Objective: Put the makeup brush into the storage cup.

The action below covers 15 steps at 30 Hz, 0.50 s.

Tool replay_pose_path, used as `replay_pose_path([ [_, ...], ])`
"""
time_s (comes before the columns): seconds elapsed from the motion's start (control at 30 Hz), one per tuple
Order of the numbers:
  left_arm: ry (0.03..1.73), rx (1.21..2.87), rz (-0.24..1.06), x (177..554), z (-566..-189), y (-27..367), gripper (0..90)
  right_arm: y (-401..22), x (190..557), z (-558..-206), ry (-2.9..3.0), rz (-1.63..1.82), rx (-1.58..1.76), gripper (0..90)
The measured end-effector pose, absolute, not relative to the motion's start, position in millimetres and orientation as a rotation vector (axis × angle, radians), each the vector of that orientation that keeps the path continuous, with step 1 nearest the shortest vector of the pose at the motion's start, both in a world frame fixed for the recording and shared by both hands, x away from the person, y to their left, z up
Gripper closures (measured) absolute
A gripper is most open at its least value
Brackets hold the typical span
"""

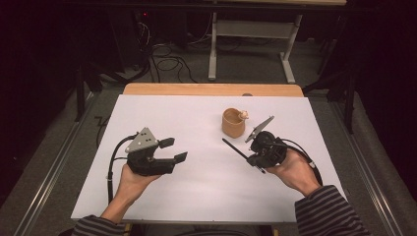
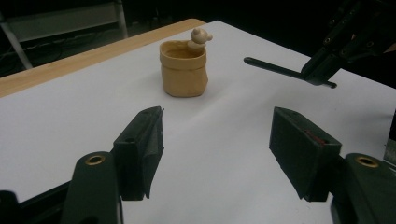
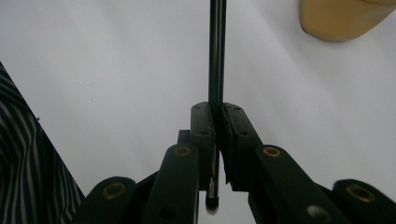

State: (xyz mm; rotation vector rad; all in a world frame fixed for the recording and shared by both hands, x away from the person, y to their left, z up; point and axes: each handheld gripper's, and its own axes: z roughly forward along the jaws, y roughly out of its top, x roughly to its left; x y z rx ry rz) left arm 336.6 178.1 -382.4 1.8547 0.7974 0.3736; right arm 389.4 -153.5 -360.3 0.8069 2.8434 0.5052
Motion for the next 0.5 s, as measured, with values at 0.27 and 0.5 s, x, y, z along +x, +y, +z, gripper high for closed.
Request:
replay_pose_path([
  [0.27, 0.784, 1.863, 0.361, 342, -380, 170, 36.2, -149, 388, -359, 2.853, 0.512, 0.787, 85.7],
  [0.5, 0.762, 1.872, 0.362, 346, -375, 160, 36.4, -144, 389, -359, 2.862, 0.512, 0.773, 85.7],
])
